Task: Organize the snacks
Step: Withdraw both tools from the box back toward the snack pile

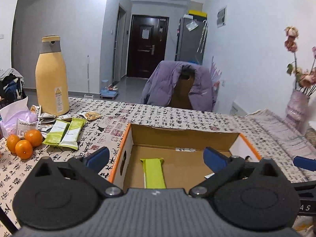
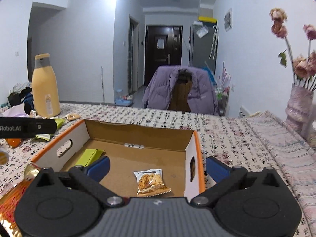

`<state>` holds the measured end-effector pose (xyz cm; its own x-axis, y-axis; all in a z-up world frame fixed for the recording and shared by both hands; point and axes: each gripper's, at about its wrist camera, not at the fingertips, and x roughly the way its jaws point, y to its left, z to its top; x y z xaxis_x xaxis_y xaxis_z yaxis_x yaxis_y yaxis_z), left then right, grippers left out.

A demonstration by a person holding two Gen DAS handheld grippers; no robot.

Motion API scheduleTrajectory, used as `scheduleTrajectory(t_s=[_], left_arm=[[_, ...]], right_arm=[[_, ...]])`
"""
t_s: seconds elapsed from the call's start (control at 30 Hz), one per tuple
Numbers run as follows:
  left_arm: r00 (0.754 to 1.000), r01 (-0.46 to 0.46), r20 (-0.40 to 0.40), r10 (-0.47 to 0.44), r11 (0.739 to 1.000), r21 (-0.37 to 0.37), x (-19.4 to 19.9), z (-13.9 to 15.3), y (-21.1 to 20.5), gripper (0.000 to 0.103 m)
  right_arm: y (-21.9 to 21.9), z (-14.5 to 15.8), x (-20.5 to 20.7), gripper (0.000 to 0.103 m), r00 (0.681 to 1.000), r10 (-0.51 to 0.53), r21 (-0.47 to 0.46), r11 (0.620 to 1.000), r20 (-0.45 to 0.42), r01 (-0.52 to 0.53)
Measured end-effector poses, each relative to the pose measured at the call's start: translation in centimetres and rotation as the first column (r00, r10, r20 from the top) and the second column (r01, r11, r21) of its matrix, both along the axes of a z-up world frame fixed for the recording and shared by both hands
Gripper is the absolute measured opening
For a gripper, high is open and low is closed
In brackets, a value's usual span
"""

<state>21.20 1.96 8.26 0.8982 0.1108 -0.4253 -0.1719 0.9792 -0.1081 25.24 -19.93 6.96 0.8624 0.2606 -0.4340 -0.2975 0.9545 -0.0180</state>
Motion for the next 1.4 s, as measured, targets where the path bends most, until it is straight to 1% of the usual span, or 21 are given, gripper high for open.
scheduleTrajectory(t_s=[0.1,0.3,0.5,0.67,0.9,1.0,1.1,1.23,1.4], left_arm=[[1.000,0.014,0.026,-0.014,1.000,-0.002,-2.0,0.1,-0.2,0.103],[0.997,0.036,0.063,-0.038,0.999,0.020,-5.7,-0.4,-0.5,0.103],[0.994,0.055,0.088,-0.057,0.998,0.027,-9.1,-1.1,-0.6,0.103],[0.993,0.070,0.091,-0.073,0.997,0.033,-11.3,-2.3,-0.4,0.103],[0.995,0.080,0.063,-0.083,0.996,0.037,-13.3,-4.8,0.2,0.103],[0.995,0.083,0.055,-0.084,0.996,0.017,-14.0,-5.6,0.8,0.103],[0.995,0.081,0.056,-0.082,0.997,0.016,-14.8,-6.4,1.2,0.103],[0.995,0.079,0.057,-0.080,0.997,0.028,-15.2,-6.8,1.6,0.103],[0.995,0.083,0.055,-0.084,0.996,0.019,-14.8,-7.1,1.8,0.103]], right_arm=[[-0.8,0.1,-2.2,0.103,1.000,-0.003,0.012,1.000,0.031,0.002],[-1.9,0.0,-6.3,0.103,0.997,0.011,0.030,0.999,0.078,-0.013],[-2.8,-0.8,-9.5,0.103,0.996,0.022,0.052,0.998,0.088,-0.027],[-3.3,-1.8,-11.8,0.103,0.995,0.020,0.066,0.997,0.101,-0.027],[-3.8,-4.0,-13.5,0.103,0.997,0.016,0.084,0.996,0.080,-0.023],[-4.0,-4.8,-14.1,0.103,0.997,0.006,0.083,0.996,0.076,-0.012],[-4.5,-5.5,-14.4,0.103,0.998,0.002,0.102,0.995,0.060,-0.009],[-4.5,-6.9,-14.6,0.103,1.000,-0.009,0.093,0.996,0.029,0.007],[-4.5,-7.4,-14.4,0.103,1.000,-0.027,0.086,0.996,0.011,0.026]])
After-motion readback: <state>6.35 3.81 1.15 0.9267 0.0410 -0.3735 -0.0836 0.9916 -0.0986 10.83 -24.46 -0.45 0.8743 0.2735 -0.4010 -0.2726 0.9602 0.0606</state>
